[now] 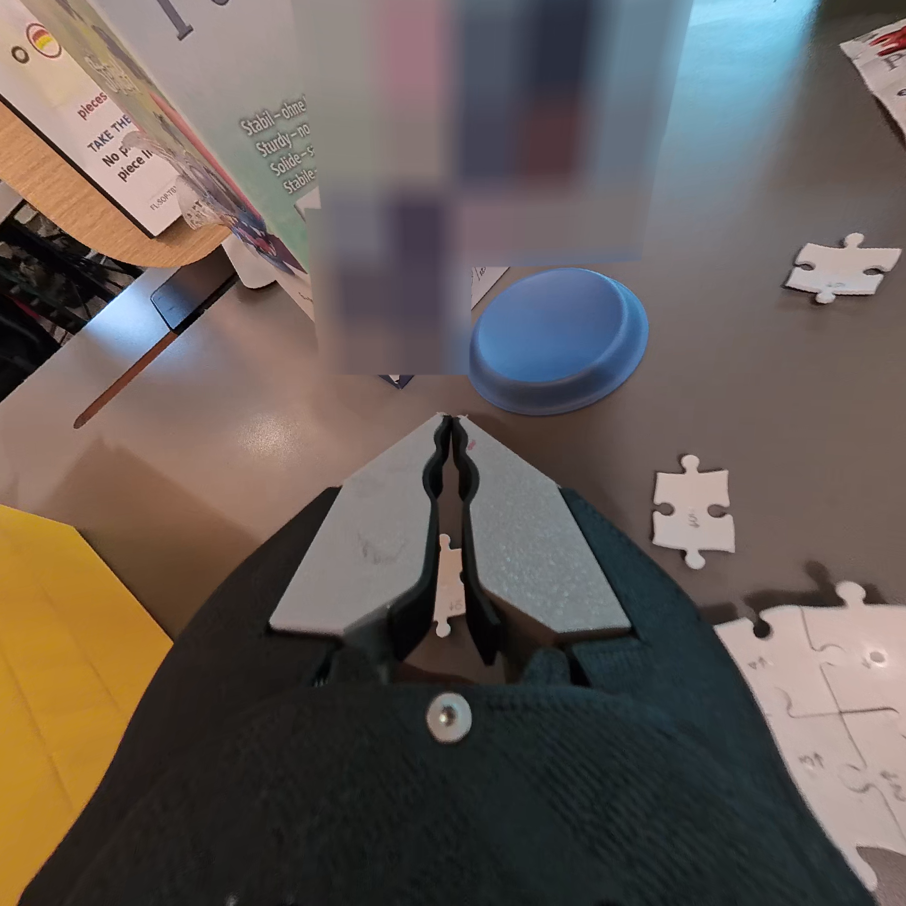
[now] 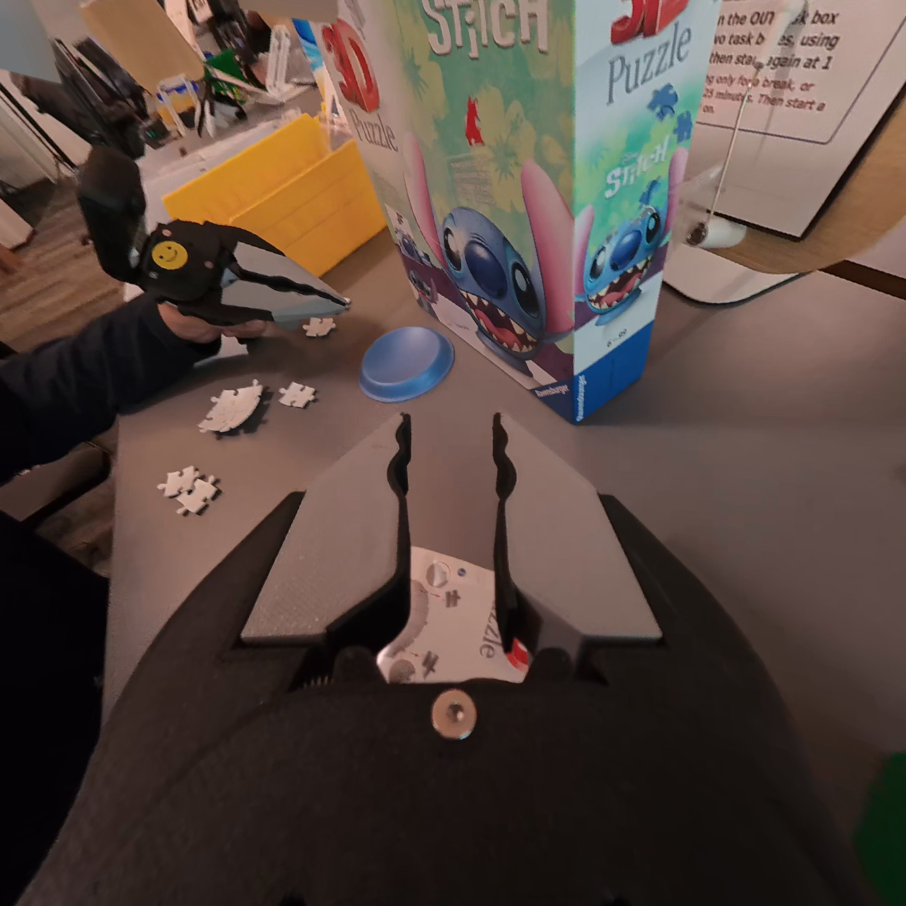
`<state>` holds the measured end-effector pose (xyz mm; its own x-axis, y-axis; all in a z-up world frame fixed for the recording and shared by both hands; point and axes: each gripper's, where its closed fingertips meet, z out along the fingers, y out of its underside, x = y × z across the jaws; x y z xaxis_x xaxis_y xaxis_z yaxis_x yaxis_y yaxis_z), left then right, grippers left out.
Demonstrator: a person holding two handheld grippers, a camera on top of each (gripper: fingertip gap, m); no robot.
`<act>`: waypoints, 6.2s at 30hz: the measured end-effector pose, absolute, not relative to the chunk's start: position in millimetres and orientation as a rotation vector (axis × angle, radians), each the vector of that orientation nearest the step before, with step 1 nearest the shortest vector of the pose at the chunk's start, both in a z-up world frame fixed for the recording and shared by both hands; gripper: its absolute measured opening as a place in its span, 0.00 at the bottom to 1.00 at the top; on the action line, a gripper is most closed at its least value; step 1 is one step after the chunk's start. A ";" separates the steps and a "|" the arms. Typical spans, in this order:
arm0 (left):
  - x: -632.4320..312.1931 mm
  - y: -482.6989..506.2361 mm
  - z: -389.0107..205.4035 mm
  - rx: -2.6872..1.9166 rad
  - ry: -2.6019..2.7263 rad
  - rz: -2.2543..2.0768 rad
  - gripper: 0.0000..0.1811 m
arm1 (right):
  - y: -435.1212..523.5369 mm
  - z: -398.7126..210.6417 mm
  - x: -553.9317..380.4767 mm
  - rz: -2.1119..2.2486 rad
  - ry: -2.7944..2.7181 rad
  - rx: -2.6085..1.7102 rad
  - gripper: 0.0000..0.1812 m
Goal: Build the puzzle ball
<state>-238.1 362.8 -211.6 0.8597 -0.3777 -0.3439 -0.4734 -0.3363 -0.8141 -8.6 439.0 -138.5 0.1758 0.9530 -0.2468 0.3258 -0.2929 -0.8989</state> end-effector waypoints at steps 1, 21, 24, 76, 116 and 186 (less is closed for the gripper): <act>-238.4 363.0 -211.6 -1.963 0.626 0.113 0.00 | 440.7 -141.8 -7.0 1.099 -1.225 -1.750 0.16; -239.1 363.8 -212.6 -1.970 0.624 0.110 0.00 | 457.9 -142.3 5.3 1.047 -1.129 -1.747 0.16; -239.4 363.8 -212.9 -1.972 0.623 0.110 0.00 | 457.4 -144.2 4.2 1.043 -1.134 -1.751 0.16; -250.1 356.5 -204.5 -2.030 0.514 -0.039 0.04 | 320.9 -247.7 -192.1 0.627 -2.056 -1.816 0.15; -253.8 356.7 -201.7 -2.024 0.501 -0.029 0.04 | 297.0 -244.2 -184.5 0.842 -2.075 -1.859 0.17; -252.7 355.0 -199.8 -2.018 0.512 -0.033 0.04 | 289.8 -243.8 -160.7 0.753 -2.251 -1.810 0.12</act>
